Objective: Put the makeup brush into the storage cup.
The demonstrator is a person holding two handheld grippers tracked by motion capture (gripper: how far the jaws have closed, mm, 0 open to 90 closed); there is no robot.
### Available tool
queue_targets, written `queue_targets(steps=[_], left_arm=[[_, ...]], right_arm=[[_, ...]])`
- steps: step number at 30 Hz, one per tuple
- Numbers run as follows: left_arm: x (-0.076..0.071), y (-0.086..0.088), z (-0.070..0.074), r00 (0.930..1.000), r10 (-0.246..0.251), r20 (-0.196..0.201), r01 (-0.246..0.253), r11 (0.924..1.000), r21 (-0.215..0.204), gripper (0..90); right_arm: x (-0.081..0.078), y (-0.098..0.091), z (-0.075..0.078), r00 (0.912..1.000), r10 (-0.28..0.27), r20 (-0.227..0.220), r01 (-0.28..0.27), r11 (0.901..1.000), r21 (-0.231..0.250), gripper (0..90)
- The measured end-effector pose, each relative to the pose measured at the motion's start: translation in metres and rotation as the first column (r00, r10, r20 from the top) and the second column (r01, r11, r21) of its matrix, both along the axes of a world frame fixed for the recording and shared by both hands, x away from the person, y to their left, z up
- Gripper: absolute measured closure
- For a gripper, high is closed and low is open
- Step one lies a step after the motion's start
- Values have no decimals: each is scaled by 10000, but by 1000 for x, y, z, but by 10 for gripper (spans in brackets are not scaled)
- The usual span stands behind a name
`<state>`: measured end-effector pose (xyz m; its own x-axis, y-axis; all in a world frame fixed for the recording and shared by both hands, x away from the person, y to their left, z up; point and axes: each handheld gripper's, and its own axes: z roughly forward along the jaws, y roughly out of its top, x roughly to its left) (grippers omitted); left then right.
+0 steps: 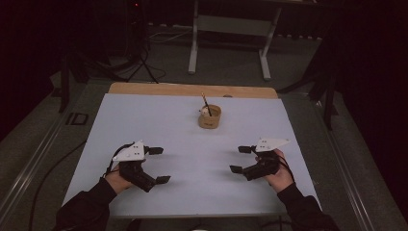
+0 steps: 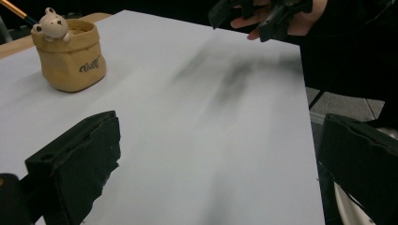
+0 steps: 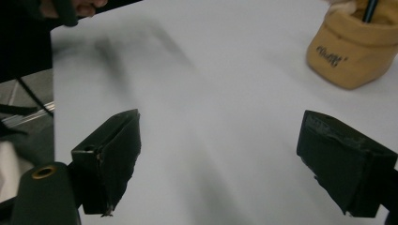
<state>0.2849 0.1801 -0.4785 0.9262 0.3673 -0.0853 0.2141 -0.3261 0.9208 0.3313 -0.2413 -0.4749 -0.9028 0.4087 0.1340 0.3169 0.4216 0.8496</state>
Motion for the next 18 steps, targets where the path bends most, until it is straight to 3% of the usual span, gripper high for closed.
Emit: queue_targets(steps=[7,18], left_arm=[[-5,10,-2,9998,220,-2,-220,9997,-69,7],[-14,29,-13,9983,576,-112,-574,9981,207,7]], right_arm=[[-7,-13,-6,9999,-125,-65,125,9999,-112,140],[-23,-31,-19,9992,-201,-357,194,9996,-181,140]])
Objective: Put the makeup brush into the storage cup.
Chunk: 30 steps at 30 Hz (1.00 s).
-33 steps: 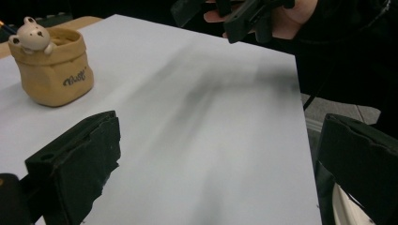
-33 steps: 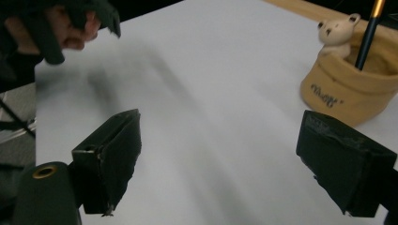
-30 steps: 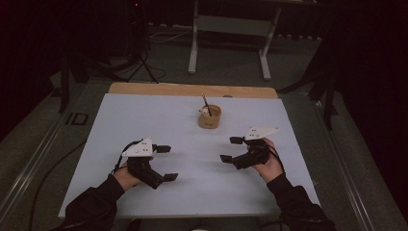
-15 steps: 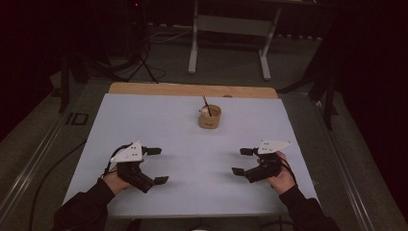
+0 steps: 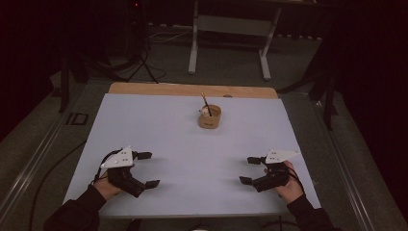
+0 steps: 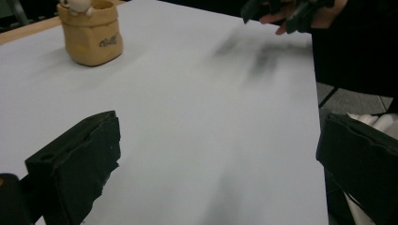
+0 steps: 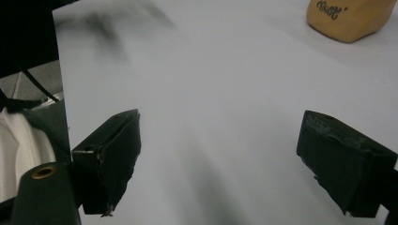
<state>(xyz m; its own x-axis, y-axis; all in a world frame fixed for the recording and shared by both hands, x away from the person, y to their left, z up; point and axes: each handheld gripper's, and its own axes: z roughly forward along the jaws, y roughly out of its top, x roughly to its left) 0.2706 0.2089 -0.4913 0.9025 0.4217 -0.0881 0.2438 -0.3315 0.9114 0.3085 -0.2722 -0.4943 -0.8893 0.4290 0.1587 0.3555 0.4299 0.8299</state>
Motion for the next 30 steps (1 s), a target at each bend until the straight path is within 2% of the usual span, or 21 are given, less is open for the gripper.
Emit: queue_targets(steps=[4,10,18,22,26,30], left_arm=[[-4,9,-1,9999,110,-24,-110,9999,62,7],[-8,20,-7,9987,500,-116,-499,9987,105,7],[-11,29,-12,9977,654,-167,-651,9977,183,7],[-13,34,-14,9956,930,-88,-926,9951,347,7],[-14,38,-16,9948,975,-281,-964,9945,403,7],[-15,43,-17,9931,1139,-286,-1126,9926,444,7]], right_arm=[[-2,-5,-6,10000,-14,-80,14,10000,3,140],[-7,-11,-16,9997,-88,-244,79,9993,-376,140],[-10,-20,-20,9991,-265,-341,262,9996,-112,140],[-12,-28,-19,9988,-365,-313,366,9993,22,140],[-13,-33,-22,9980,-454,-441,457,9989,67,141],[-14,-36,-21,9979,-454,-460,462,9988,153,142]])
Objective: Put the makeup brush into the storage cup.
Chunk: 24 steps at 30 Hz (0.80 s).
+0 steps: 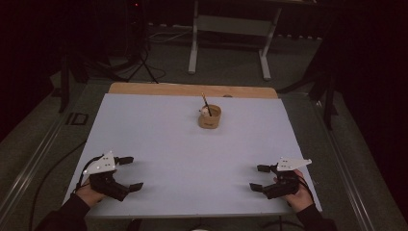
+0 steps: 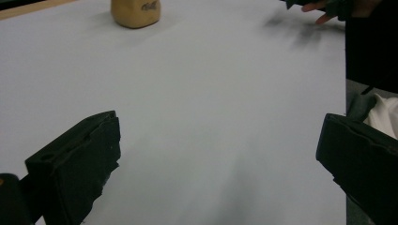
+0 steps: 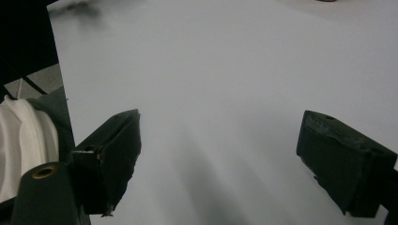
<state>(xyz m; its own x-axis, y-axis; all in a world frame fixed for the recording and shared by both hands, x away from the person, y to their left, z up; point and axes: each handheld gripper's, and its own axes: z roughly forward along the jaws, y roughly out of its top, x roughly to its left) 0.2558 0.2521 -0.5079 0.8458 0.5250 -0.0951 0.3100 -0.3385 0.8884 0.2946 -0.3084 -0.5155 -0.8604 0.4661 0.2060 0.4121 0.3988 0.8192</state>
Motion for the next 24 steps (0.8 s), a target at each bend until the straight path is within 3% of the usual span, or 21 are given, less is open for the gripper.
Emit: queue_targets(steps=[2,24], left_arm=[[-2,5,0,9994,317,150,-316,9995,-45,7],[-7,12,-9,9966,816,86,-817,9966,85,7]], right_arm=[[0,-2,0,10000,0,48,0,10000,-1,142],[1,-3,0,9997,103,216,-103,9999,-20,142]])
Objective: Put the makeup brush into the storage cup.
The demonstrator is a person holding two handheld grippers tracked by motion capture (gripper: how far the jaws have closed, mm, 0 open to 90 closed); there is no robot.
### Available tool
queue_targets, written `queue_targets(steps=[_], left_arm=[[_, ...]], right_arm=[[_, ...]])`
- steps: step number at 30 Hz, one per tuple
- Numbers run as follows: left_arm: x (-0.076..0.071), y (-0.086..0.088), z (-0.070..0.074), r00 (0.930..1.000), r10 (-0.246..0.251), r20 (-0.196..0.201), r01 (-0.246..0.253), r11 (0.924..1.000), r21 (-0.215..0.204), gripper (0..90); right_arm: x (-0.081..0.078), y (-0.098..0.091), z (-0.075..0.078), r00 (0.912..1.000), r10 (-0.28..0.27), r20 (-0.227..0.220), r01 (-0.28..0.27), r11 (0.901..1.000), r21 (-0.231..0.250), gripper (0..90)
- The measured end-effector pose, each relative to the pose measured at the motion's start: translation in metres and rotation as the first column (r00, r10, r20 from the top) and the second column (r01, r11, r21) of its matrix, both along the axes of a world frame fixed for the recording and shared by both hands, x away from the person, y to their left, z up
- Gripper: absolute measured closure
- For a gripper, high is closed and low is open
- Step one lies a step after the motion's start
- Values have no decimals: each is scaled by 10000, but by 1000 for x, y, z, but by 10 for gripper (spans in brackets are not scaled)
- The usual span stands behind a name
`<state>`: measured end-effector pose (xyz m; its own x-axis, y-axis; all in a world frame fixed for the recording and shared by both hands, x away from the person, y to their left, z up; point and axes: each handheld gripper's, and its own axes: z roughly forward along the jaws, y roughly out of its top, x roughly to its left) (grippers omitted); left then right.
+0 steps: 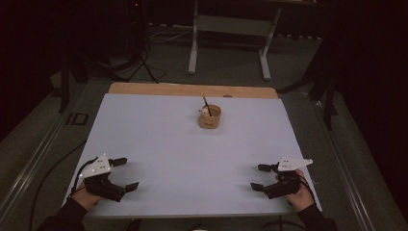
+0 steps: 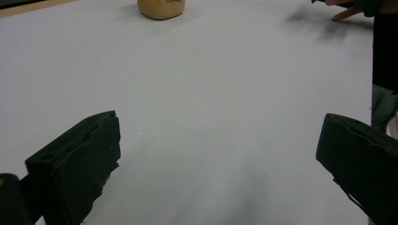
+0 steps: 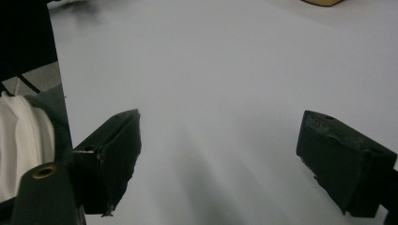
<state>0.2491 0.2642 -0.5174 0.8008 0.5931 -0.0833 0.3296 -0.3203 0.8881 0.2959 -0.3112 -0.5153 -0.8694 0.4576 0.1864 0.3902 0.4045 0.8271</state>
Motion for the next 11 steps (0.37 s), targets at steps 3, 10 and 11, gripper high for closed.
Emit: queue_targets(steps=[3,10,11], left_arm=[[0,0,0,10000,41,-15,-41,10000,-20,7],[0,1,0,10000,61,-41,-61,9999,-107,7],[0,1,0,10000,68,-28,-69,9999,-115,7]], right_arm=[[0,0,0,10000,0,-5,0,10000,-44,142],[0,1,0,10000,3,14,-3,10000,-48,141],[1,0,0,10000,-29,26,30,10000,-46,140]])
